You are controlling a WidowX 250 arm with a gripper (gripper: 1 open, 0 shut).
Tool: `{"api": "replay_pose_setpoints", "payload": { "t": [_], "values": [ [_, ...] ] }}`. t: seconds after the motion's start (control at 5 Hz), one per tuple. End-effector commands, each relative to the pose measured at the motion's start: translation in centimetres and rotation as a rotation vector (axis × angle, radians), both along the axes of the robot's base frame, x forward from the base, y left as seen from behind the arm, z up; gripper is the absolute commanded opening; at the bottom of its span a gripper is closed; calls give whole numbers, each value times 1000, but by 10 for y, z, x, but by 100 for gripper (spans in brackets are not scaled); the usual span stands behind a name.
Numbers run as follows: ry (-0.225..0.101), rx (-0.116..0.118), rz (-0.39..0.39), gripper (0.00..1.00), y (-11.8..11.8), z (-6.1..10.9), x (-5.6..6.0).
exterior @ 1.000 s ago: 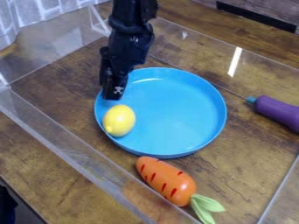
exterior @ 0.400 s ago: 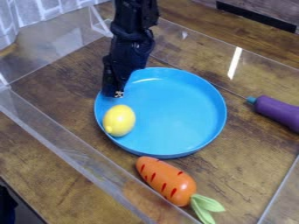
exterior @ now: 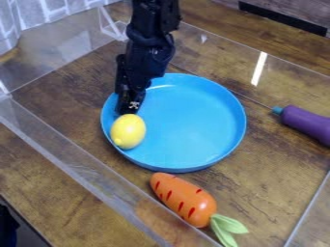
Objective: Put the lemon on the blue tray
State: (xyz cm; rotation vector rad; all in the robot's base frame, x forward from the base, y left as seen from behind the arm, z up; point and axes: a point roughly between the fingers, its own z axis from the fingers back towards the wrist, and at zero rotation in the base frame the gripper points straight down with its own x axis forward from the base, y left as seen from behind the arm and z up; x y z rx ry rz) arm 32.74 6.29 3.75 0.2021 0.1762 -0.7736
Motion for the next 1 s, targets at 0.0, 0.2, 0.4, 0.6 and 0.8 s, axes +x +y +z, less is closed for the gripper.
{"api": "replay_pose_setpoints", "payload": {
  "t": [0.0,0.2,0.4,0.6,0.8],
  "values": [
    [-61,11,-11,0,-3,14,12],
    [-62,19,-11,100,-2,14,12],
    [-63,26,-10,100,-2,13,12],
    [-64,31,-12,0,-2,13,12],
    [-66,35,-11,0,-1,13,12]
  ]
}}
